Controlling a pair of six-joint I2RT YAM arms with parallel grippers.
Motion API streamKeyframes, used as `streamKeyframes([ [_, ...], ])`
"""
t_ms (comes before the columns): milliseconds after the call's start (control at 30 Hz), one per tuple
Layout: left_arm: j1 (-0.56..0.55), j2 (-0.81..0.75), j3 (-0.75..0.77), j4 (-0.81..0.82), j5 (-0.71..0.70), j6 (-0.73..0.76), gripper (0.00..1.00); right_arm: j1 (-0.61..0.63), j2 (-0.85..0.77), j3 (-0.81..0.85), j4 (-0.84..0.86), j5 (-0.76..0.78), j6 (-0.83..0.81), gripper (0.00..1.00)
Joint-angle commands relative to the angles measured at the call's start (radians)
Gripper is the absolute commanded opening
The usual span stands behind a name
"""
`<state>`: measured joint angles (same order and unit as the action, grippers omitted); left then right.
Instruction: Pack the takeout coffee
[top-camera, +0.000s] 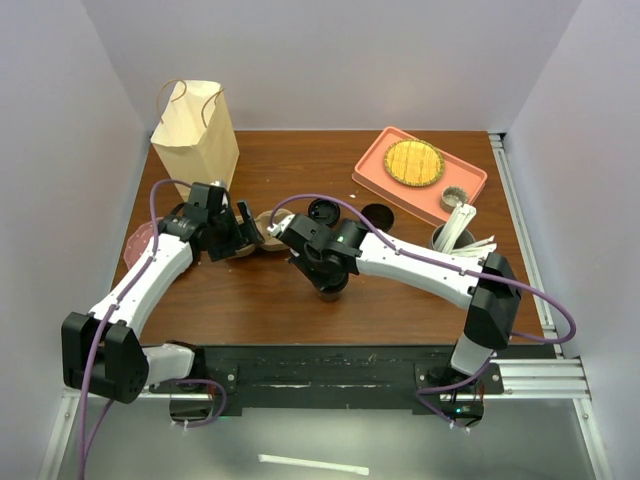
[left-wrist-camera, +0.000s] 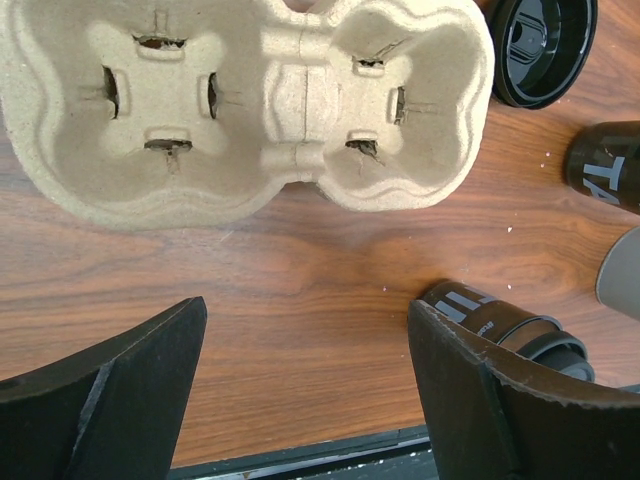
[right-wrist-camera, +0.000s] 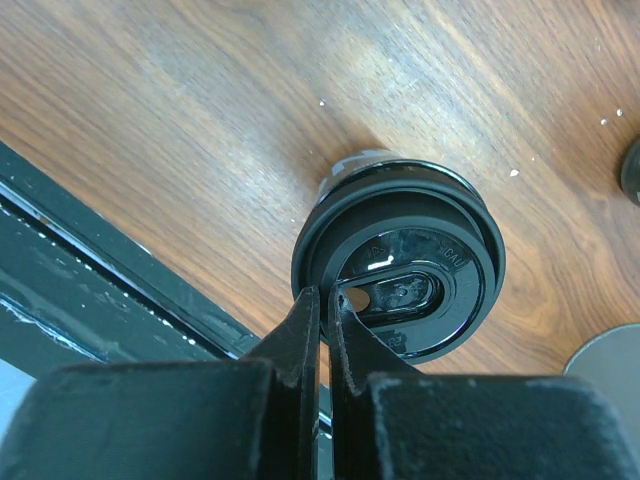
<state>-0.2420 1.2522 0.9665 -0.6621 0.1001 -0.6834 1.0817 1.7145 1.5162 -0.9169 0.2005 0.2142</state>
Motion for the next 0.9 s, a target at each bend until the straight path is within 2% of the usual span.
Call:
streamKeyframes([
  [0,0.009,-0.023,0.026,0.01,-0.008,0.025,0.86,-0.006,-0.029,0.016,-0.008,0.01,-0.015,0.0],
  [600,0.009,-0.028,0.018,0.015,0.004,0.042,0.86,-0.008,0.013,-0.01,0.033,-0.042,0.002,0.0],
  [867,0.009,-0.033,0.017,0.015,0.004,0.047,0.85,-0.008,0.028,-0.024,0.023,-0.015,0.013,0.0],
])
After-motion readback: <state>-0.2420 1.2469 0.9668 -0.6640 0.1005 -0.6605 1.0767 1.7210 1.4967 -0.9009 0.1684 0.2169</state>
